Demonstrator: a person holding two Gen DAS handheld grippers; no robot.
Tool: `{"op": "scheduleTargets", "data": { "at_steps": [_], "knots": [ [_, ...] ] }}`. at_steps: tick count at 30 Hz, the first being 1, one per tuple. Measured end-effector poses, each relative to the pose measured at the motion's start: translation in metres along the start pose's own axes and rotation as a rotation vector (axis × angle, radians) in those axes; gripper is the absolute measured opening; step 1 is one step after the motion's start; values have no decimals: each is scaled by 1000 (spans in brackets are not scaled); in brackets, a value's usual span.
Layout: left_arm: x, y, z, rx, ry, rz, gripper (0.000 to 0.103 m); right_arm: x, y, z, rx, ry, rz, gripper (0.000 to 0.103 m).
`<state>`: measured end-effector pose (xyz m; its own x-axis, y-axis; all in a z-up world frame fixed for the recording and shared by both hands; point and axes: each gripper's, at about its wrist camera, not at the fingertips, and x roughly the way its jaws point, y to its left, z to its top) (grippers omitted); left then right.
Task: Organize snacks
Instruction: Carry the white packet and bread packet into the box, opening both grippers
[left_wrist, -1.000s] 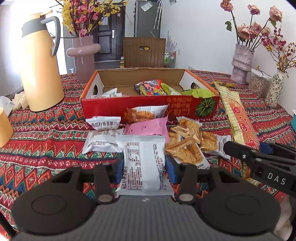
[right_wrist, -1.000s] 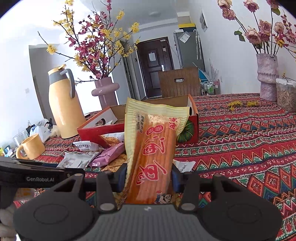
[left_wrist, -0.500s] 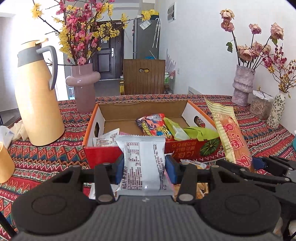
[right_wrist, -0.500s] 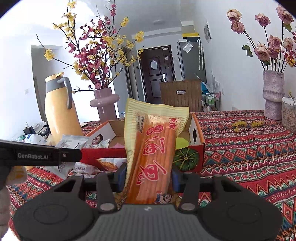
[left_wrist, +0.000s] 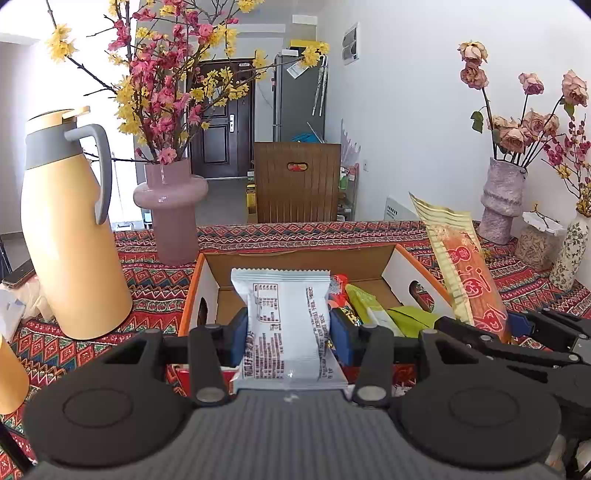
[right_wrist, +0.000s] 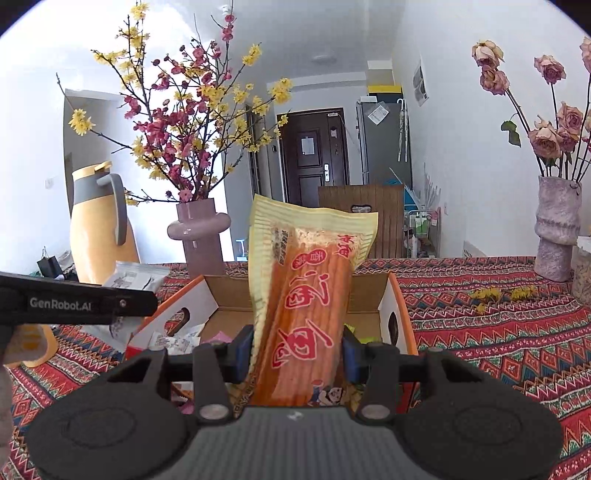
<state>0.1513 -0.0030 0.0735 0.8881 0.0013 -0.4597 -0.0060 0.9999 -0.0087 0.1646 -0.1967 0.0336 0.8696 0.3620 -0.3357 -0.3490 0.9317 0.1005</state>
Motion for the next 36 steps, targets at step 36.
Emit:
{"op": "scheduleTargets", "data": {
  "at_steps": [36],
  "knots": [
    [92,40,-8,-114,16,56,46,105,-5,6,-17,68,-49,60]
  ]
}}
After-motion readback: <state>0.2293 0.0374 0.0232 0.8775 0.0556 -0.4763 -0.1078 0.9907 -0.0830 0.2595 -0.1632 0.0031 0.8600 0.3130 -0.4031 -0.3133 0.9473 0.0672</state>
